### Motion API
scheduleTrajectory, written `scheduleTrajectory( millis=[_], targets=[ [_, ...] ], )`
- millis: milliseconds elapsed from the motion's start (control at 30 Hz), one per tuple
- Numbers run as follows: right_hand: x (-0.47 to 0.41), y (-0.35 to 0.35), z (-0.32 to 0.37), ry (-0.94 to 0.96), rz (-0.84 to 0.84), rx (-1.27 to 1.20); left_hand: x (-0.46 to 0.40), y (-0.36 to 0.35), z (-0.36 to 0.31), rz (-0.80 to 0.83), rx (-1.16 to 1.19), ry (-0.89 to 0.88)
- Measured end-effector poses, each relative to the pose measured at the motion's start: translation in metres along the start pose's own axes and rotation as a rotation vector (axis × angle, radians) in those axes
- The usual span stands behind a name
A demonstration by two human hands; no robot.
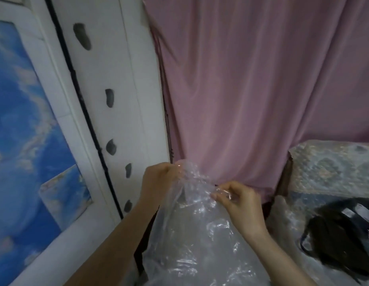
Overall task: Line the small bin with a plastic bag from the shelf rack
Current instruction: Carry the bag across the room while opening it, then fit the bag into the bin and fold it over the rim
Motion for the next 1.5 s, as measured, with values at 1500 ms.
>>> scheduleTrajectory(
  millis=[1500],
  targets=[
    [-0.124,-0.561,-0.134,0.575,1.495,0.084,0.001,0.169,0.358,-0.501,-0.799,0.925]
  ],
)
Point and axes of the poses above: each hand's wrist, its own x-axis away from the middle knuckle, its own y-axis out of the back of the hand, z = x × y, the point moved 10 cm from there along -x, towards the middle knuckle, and after that the axes turned 7 degrees about x, right-handed, at the moved point
